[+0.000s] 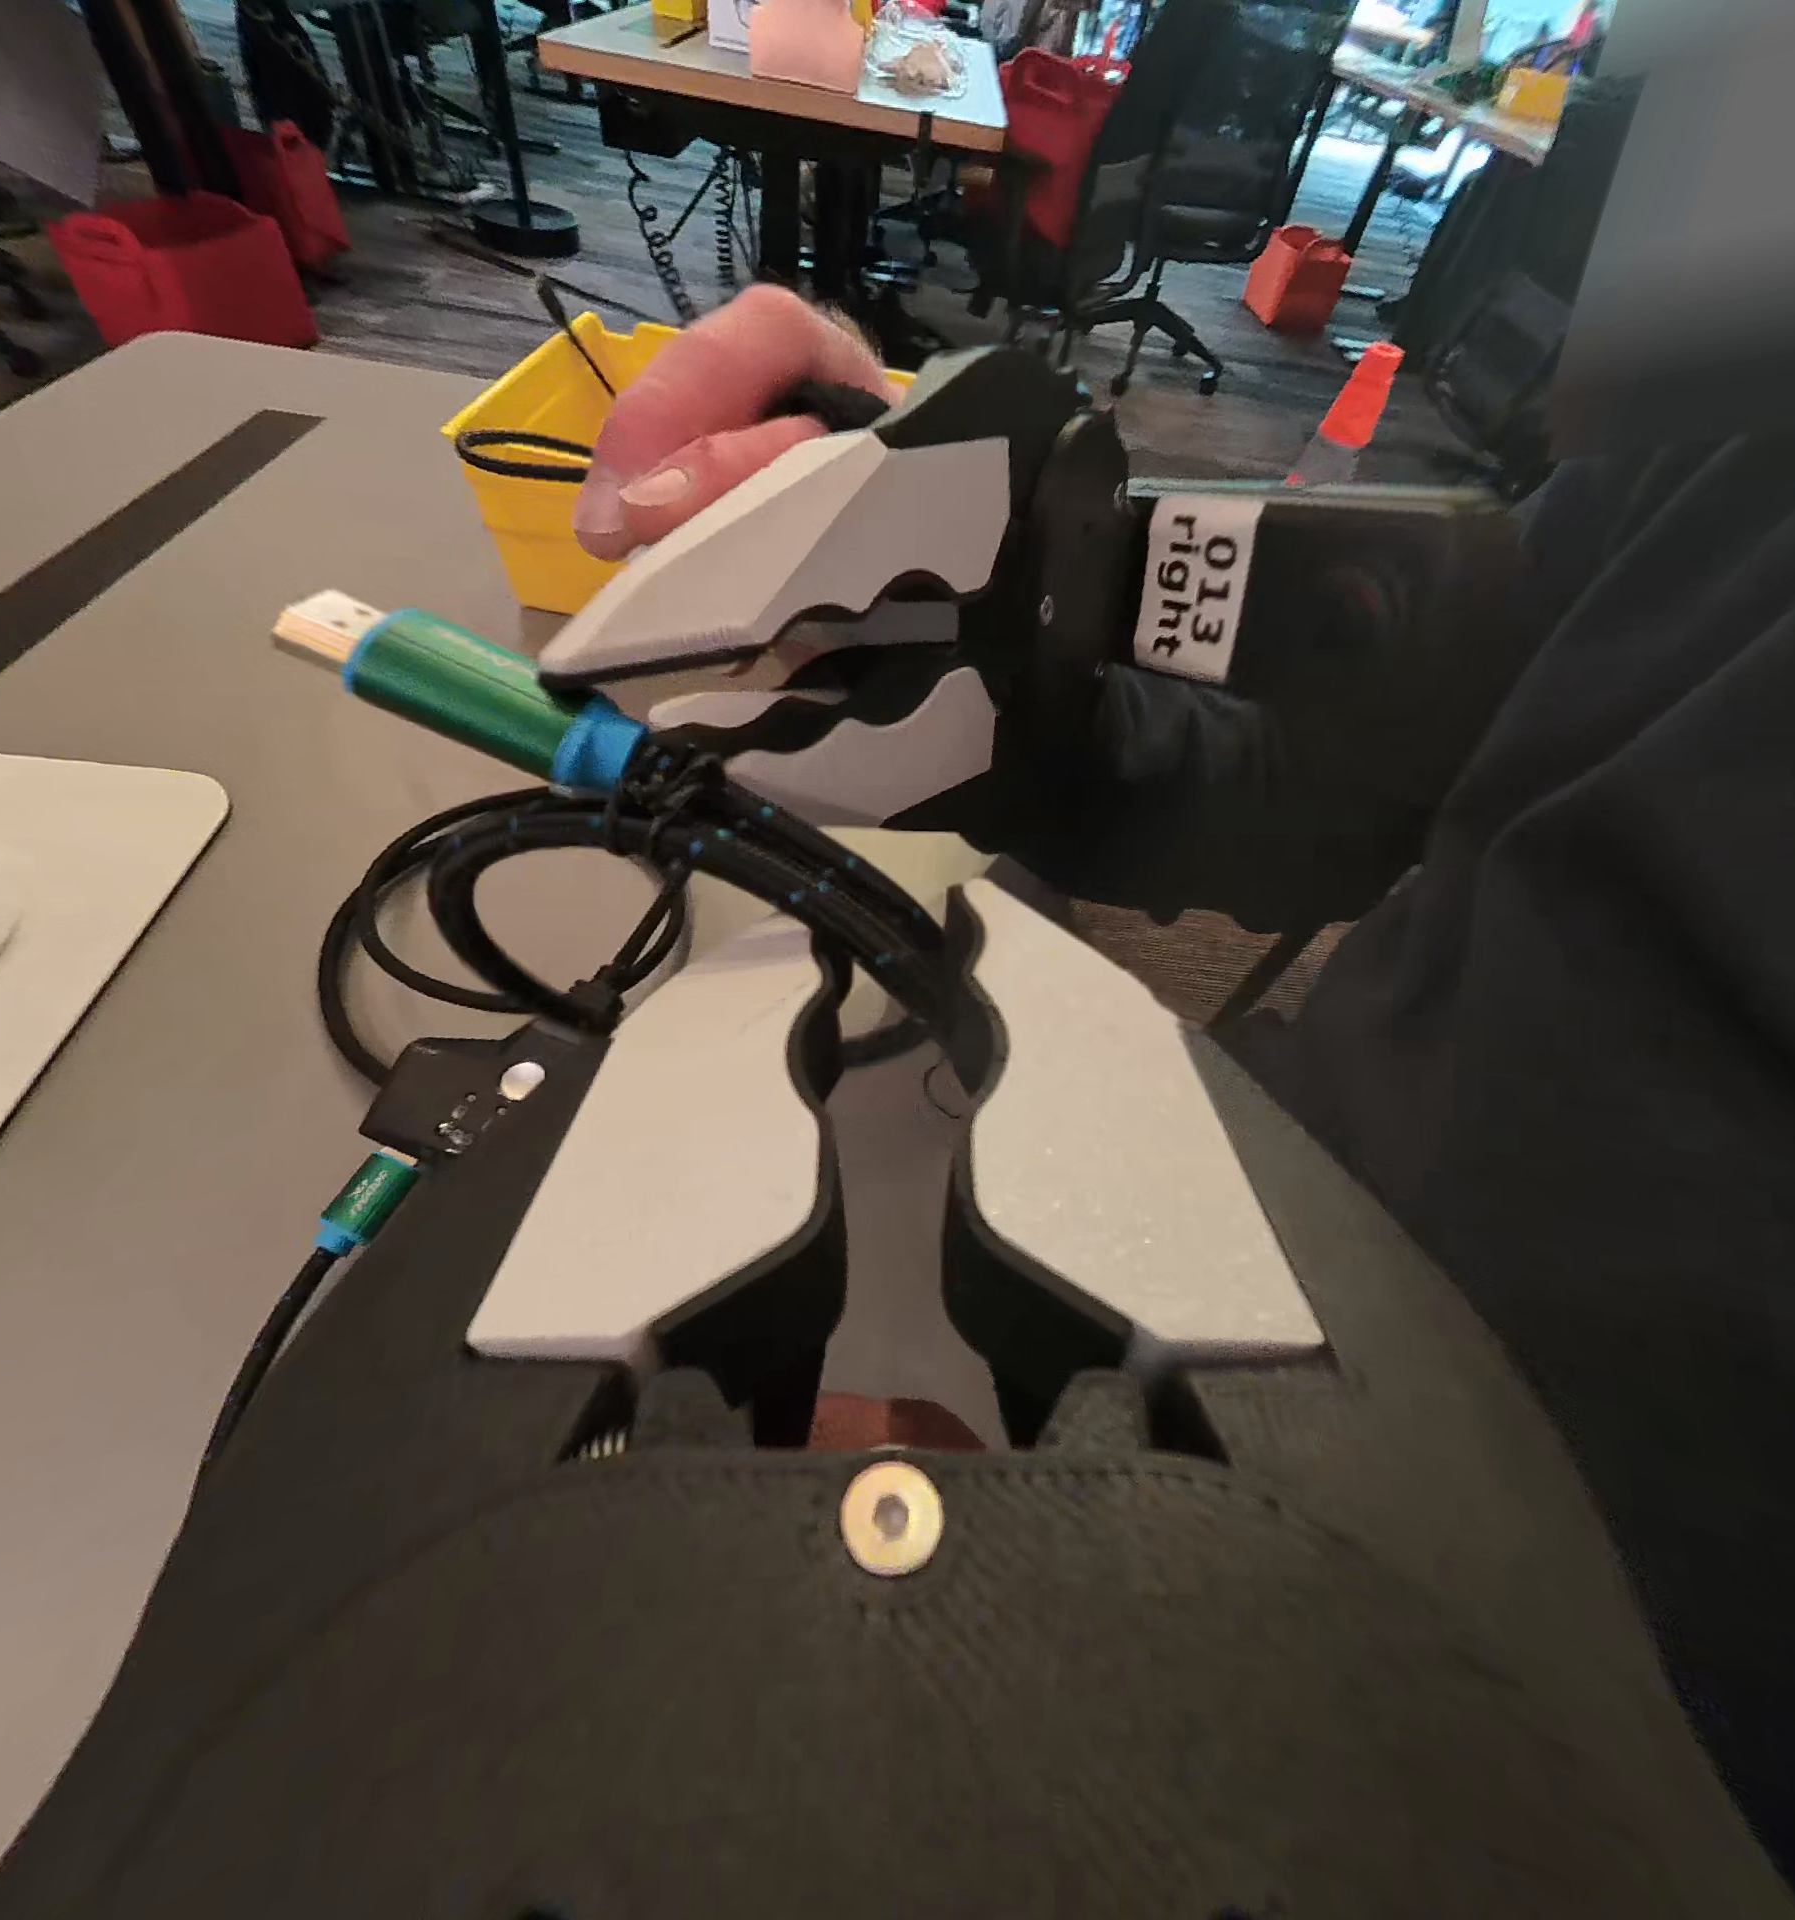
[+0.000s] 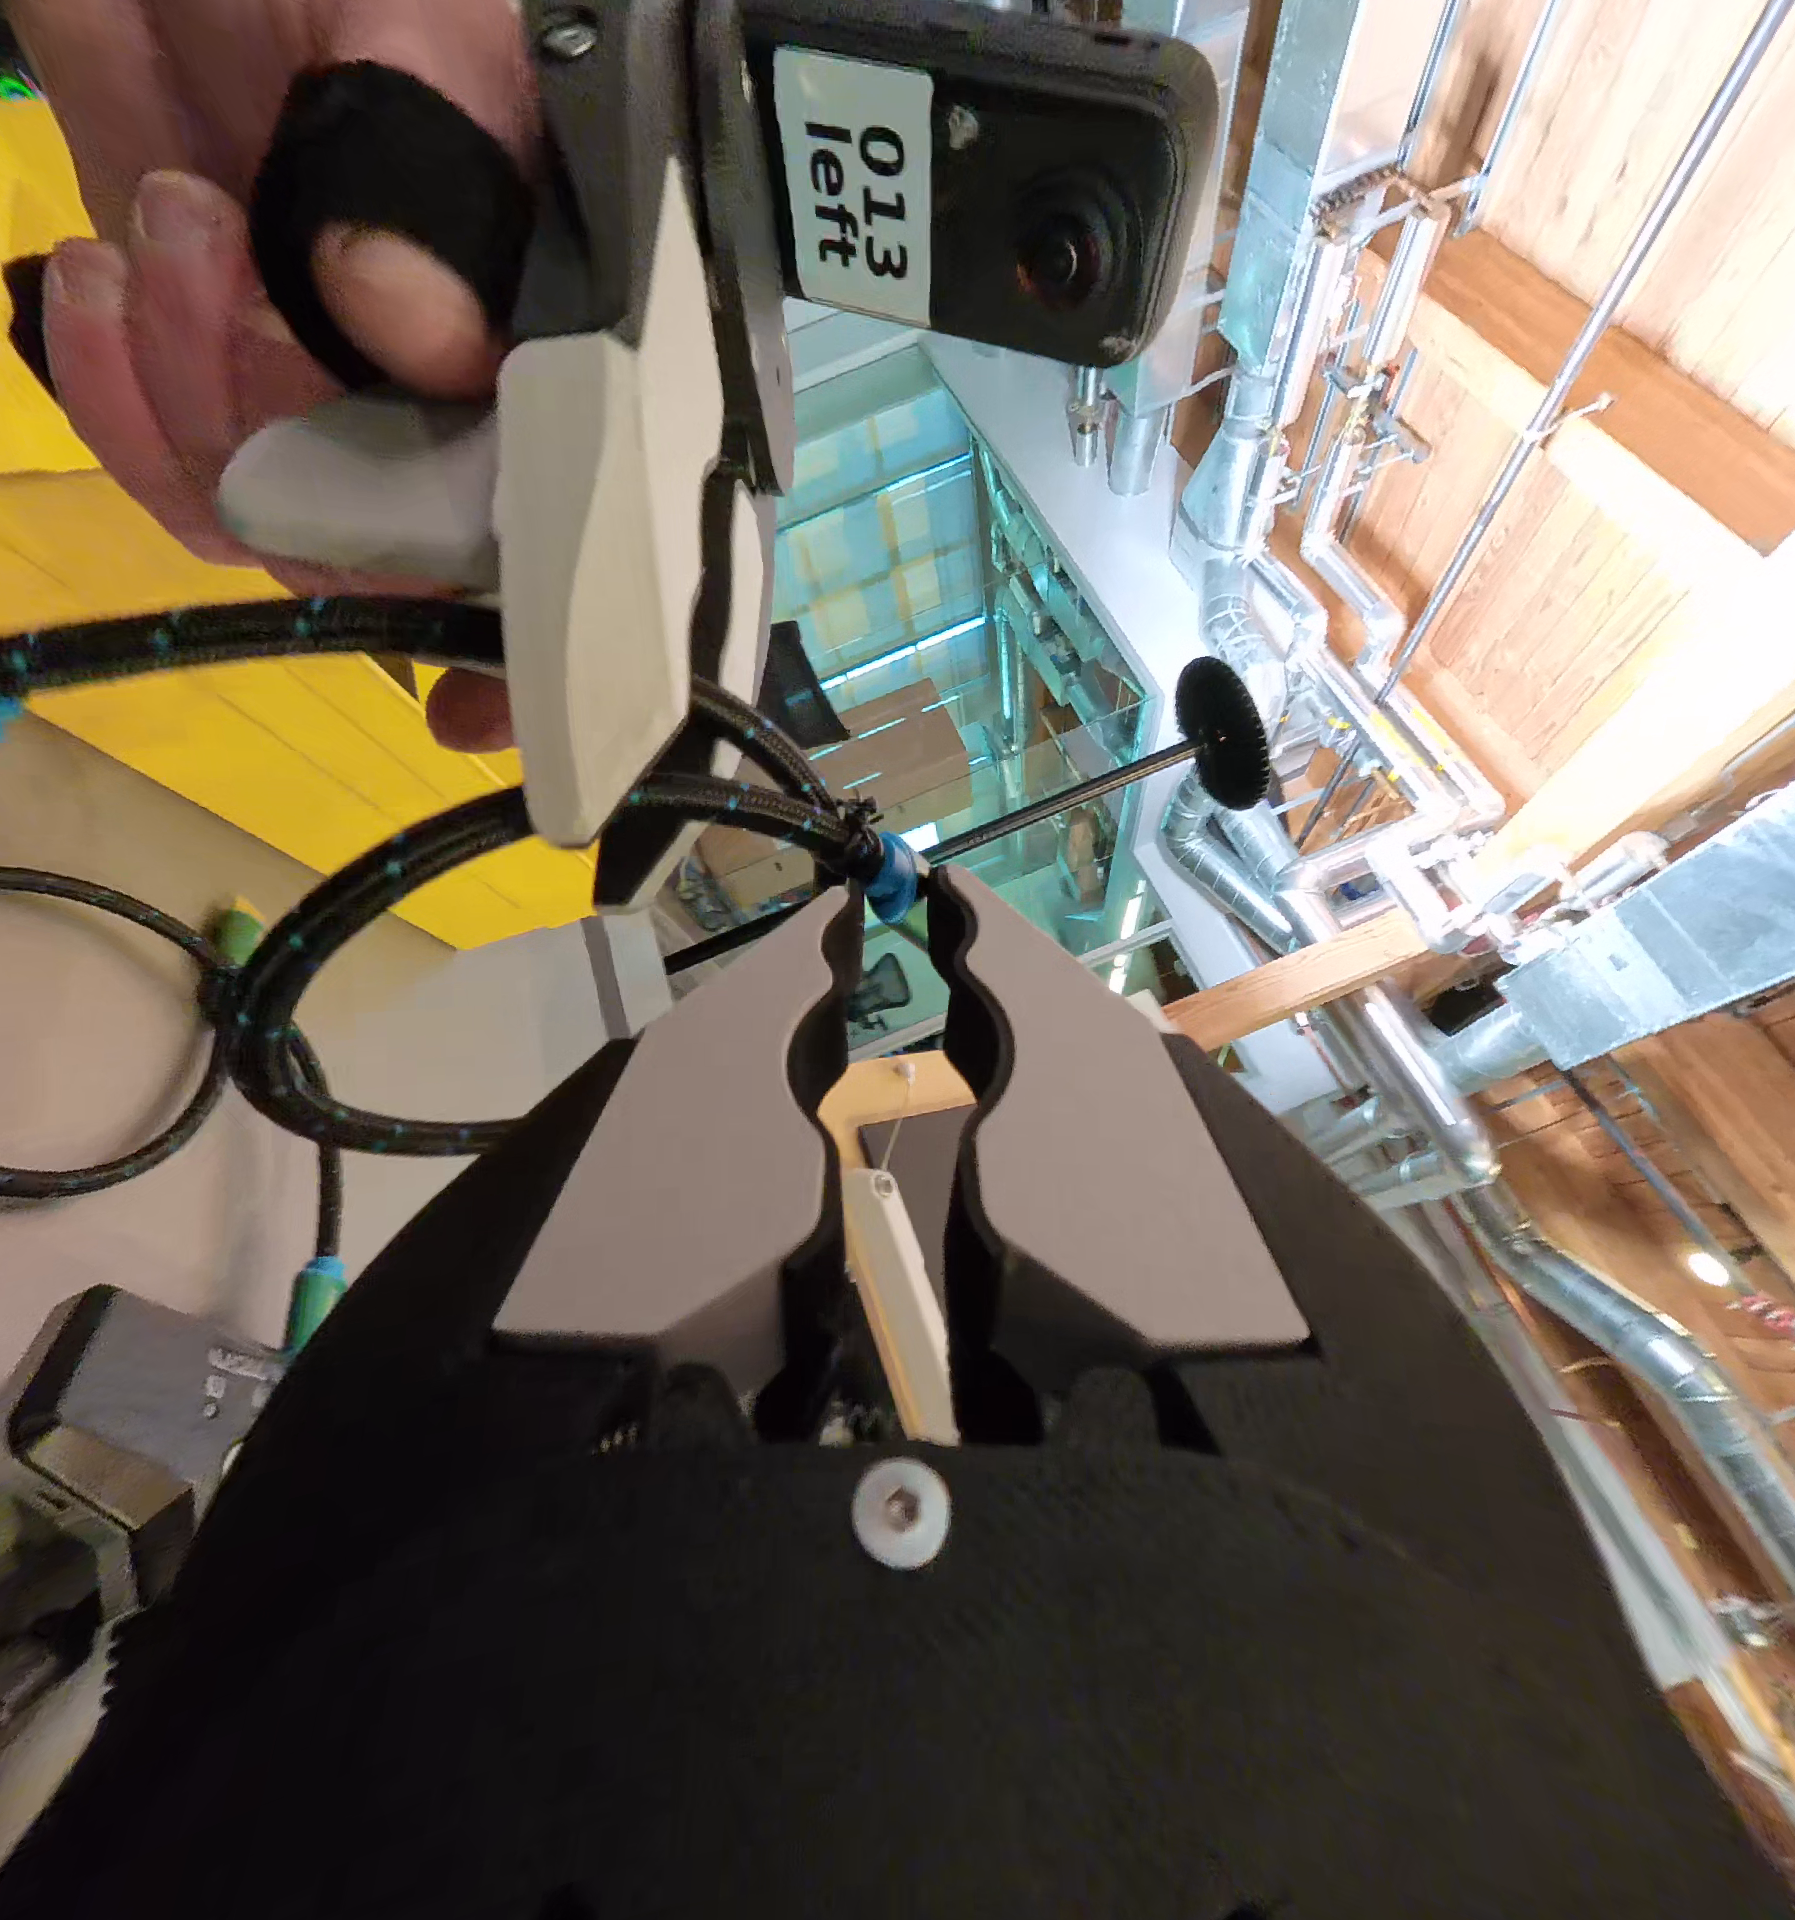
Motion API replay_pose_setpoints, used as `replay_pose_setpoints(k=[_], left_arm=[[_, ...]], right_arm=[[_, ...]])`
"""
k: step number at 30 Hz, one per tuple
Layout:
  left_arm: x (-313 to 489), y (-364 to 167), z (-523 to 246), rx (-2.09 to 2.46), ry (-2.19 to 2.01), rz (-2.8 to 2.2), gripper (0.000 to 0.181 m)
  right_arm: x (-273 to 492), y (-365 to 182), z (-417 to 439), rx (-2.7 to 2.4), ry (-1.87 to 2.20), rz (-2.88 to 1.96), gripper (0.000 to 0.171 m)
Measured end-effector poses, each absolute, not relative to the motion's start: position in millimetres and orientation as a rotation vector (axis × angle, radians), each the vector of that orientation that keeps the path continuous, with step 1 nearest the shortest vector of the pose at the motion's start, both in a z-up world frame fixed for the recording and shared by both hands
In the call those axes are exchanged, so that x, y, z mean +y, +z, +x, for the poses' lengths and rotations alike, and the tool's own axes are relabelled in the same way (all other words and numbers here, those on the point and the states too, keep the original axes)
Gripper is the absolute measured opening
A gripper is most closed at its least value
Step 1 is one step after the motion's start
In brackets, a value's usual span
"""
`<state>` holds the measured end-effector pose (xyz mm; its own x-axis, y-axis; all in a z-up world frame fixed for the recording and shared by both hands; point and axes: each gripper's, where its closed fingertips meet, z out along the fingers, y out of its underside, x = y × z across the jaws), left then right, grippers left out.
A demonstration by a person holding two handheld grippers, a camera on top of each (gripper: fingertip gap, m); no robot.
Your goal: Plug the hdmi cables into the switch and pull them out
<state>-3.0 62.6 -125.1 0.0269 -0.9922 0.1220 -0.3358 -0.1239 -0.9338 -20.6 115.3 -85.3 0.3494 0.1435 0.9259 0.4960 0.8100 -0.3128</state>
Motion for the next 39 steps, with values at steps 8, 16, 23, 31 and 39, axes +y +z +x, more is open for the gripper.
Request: replay_pose_setpoints(k=[8,16,23,31,39], left_arm=[[86,-132,0,1.31,-0.927,-1.592,0.007],[89,-124,6,1.277,-0.848,-1.564,0.007],[111,-78,-6,0.942,-1.013,-1.415,0.006],[99,-34,-24,0.764,-1.274,-1.156,0.006],[96,-39,-12,0.751,-1.292,-1.14,0.006]], right_arm=[[115,-76,-9,-1.225,-0.125,-0.712,0.023],[120,-76,9,-1.219,-0.015,-0.805,0.019],[121,-95,18,-1.253,0.277,-0.989,0.026],[116,-133,-1,-1.317,0.739,-1.152,0.054],[96,-110,-24,-1.223,1.043,-1.006,0.018]])
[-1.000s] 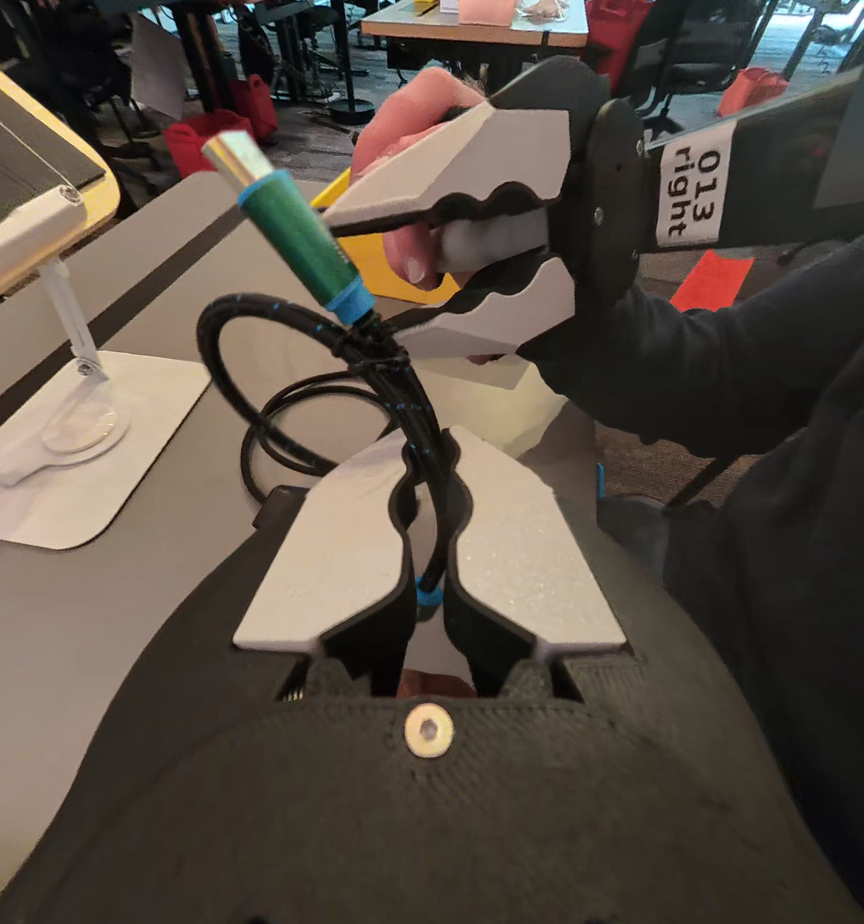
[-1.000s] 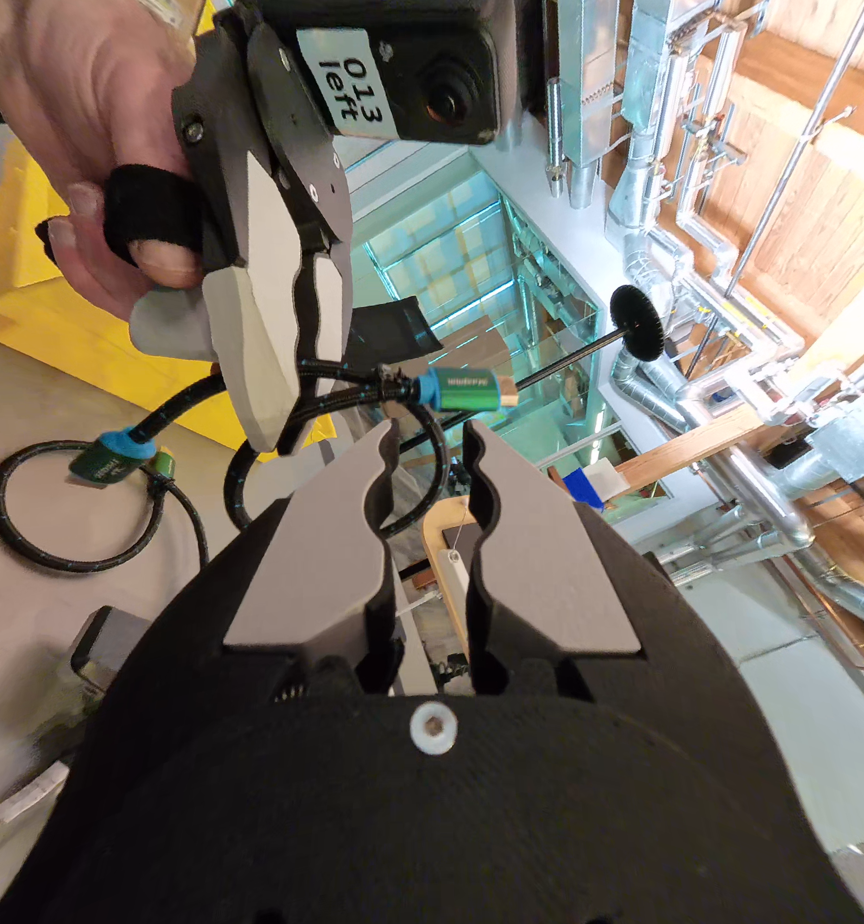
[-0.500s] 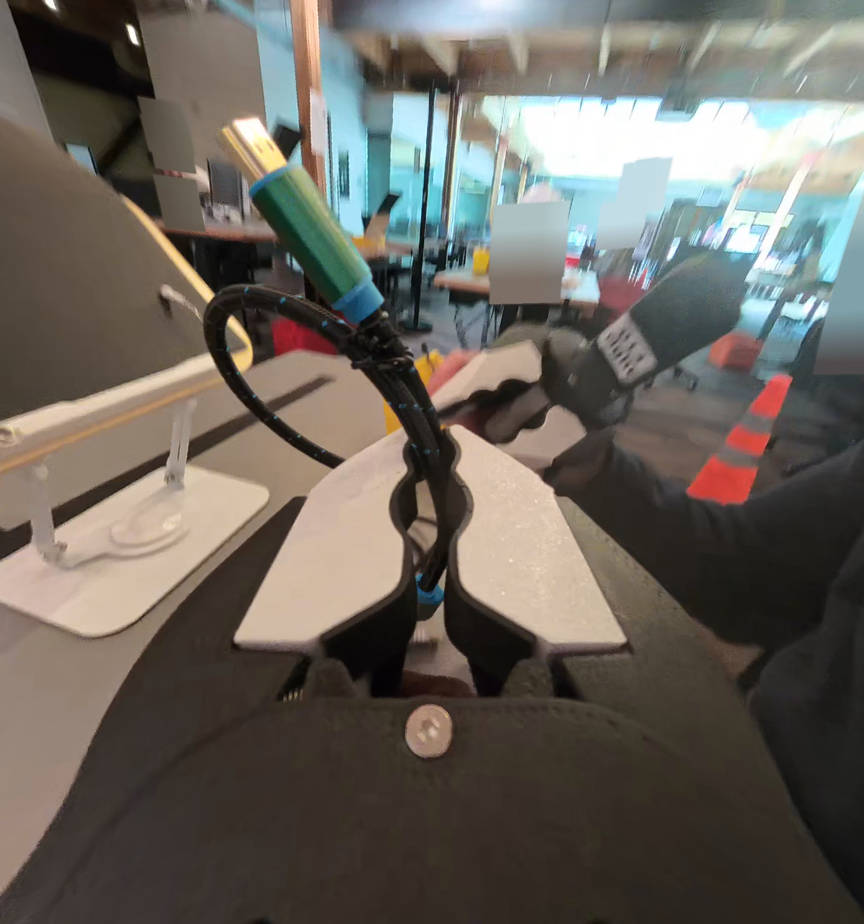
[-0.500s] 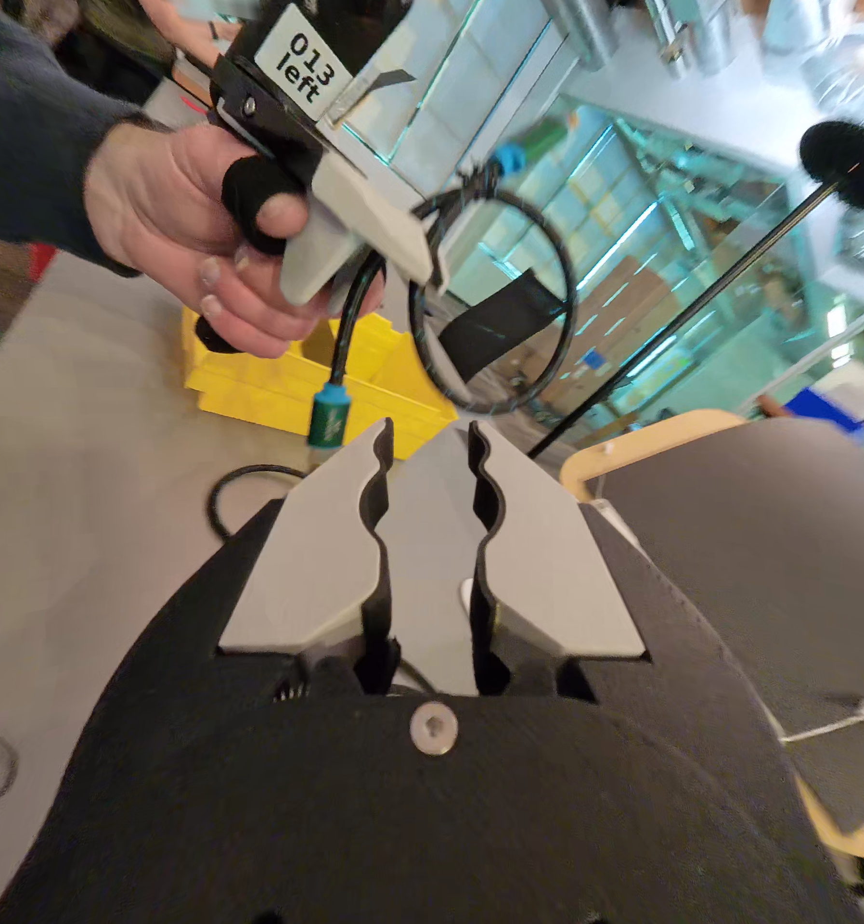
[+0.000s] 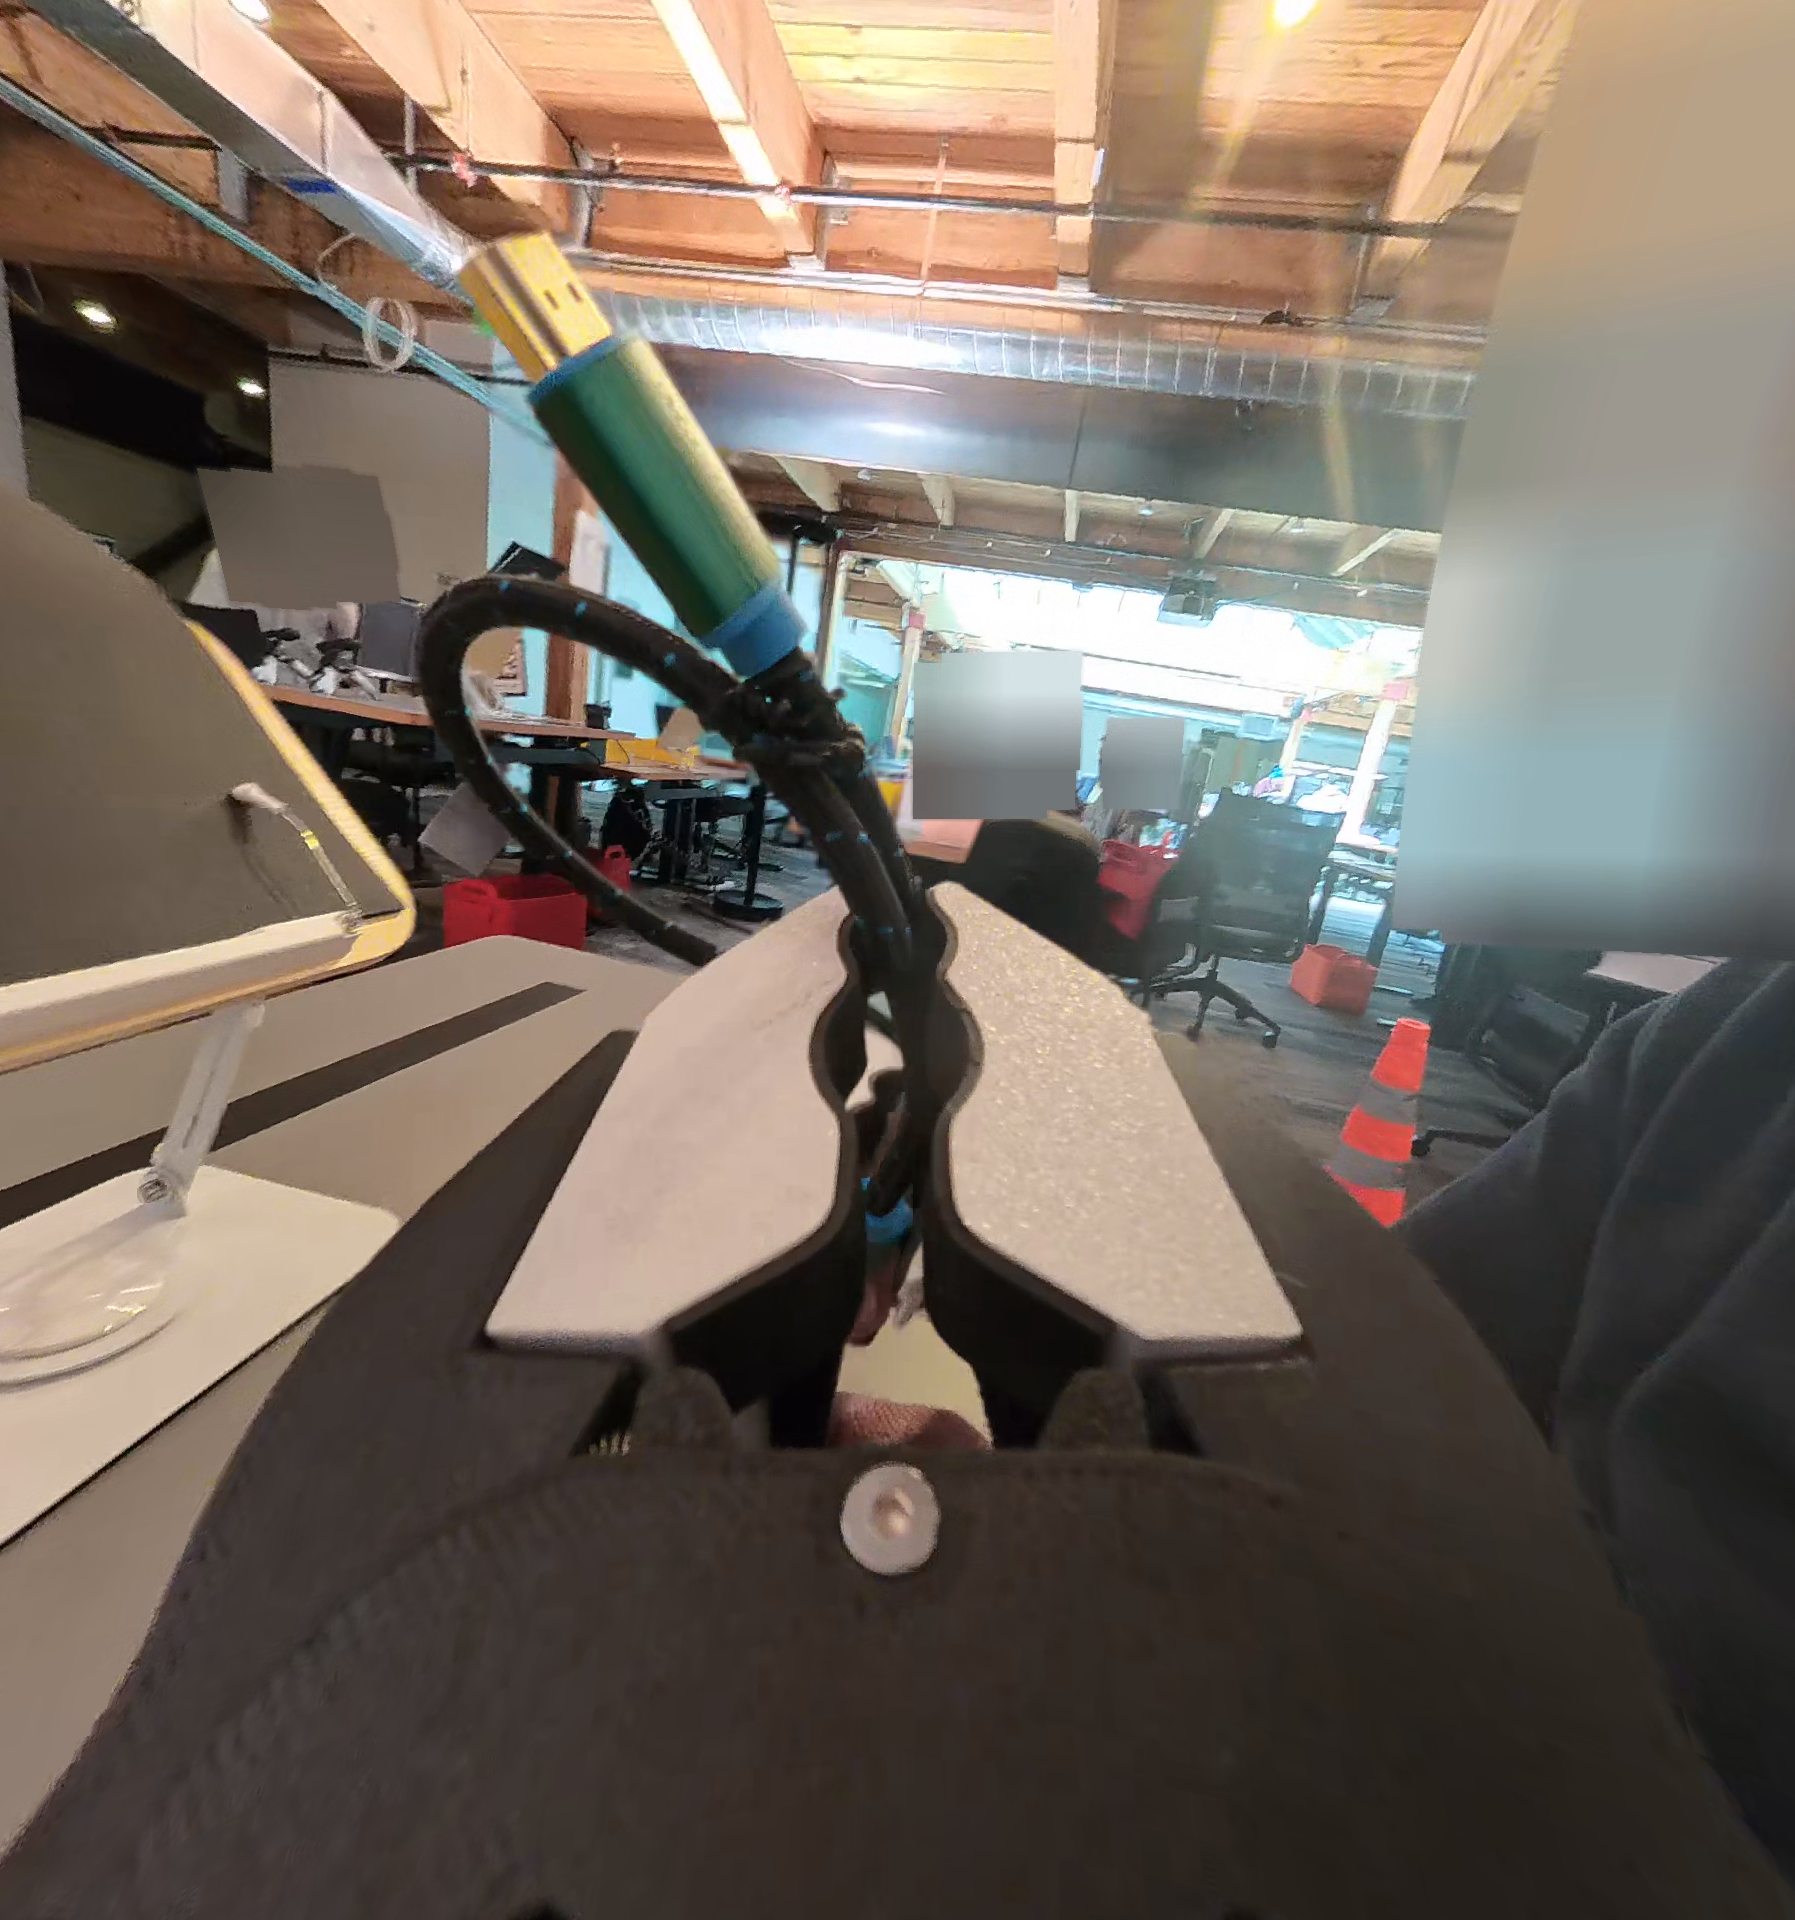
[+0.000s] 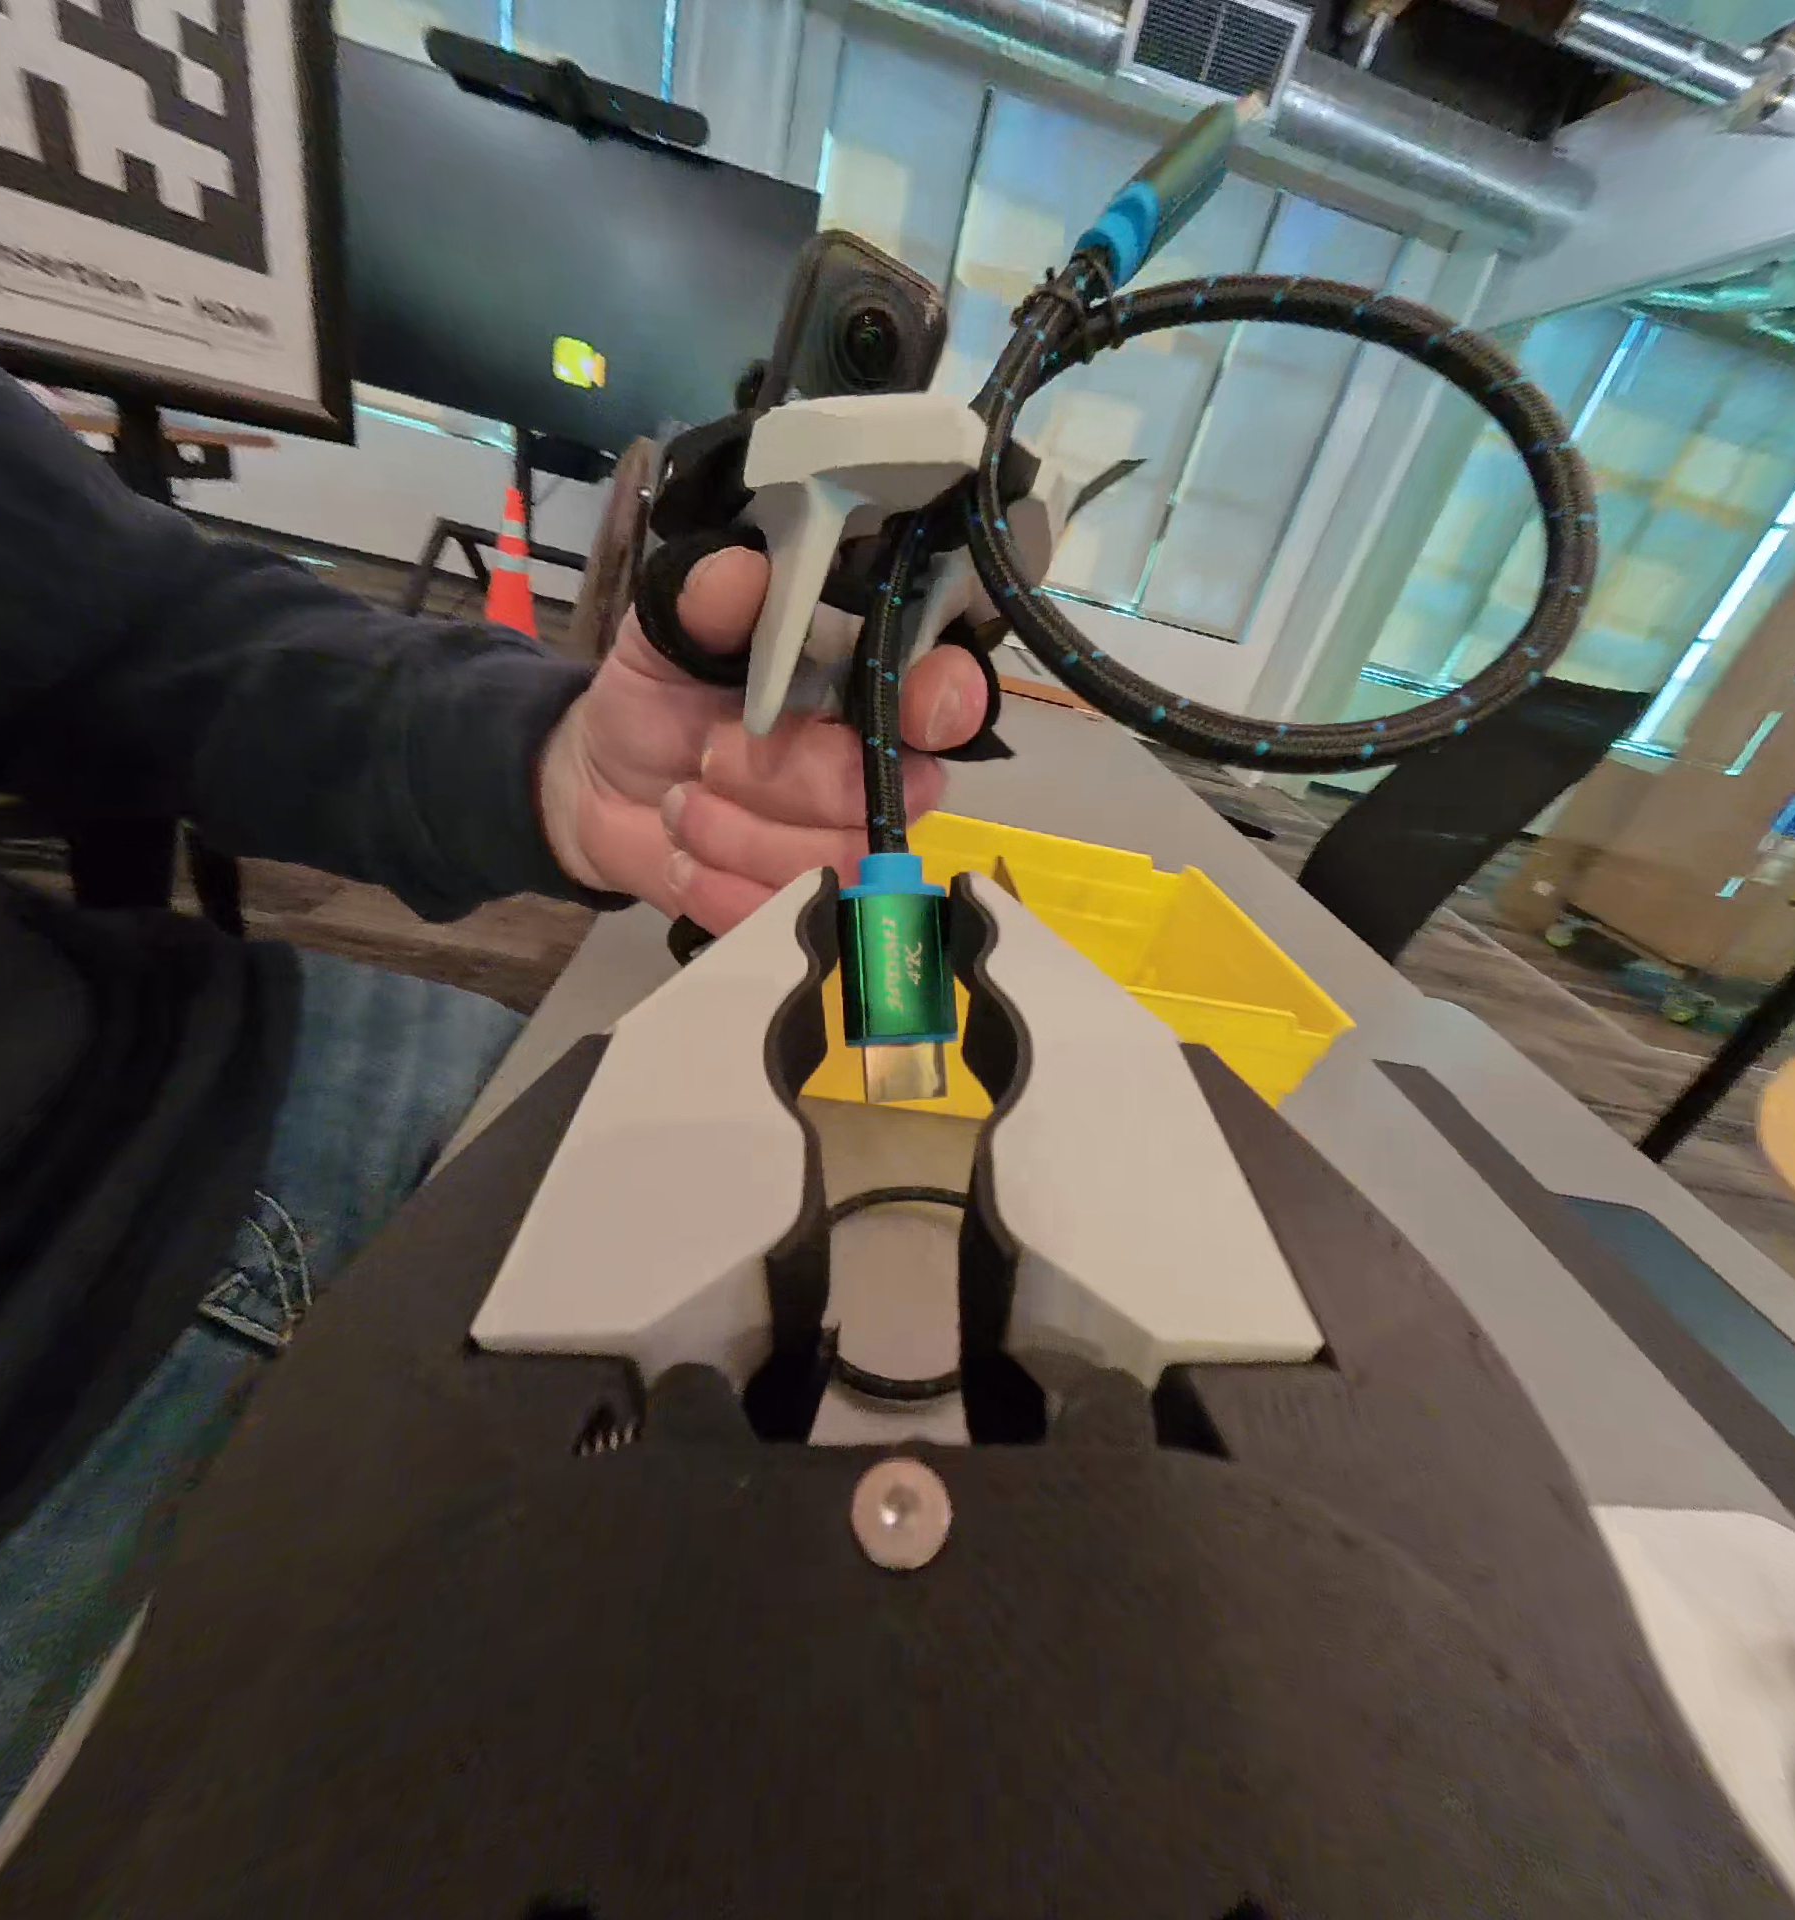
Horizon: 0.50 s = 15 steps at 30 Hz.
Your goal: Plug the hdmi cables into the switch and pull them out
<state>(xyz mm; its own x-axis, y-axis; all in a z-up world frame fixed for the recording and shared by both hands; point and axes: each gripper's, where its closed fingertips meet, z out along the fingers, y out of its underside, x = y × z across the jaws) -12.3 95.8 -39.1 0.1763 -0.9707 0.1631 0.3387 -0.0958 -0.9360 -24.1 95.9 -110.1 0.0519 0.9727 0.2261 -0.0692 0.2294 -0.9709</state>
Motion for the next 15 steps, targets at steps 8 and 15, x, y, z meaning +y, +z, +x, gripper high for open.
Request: replay_pose_setpoints(k=[8,15], left_arm=[[119,-59,-15,0.742,-1.184,-1.278,0.012],[129,-76,-9,0.81,-1.048,-1.399,0.037]], right_arm=[[113,-95,5,-1.216,0.899,-1.013,0.018],[122,-70,26,-1.129,0.893,-0.986,0.008]])
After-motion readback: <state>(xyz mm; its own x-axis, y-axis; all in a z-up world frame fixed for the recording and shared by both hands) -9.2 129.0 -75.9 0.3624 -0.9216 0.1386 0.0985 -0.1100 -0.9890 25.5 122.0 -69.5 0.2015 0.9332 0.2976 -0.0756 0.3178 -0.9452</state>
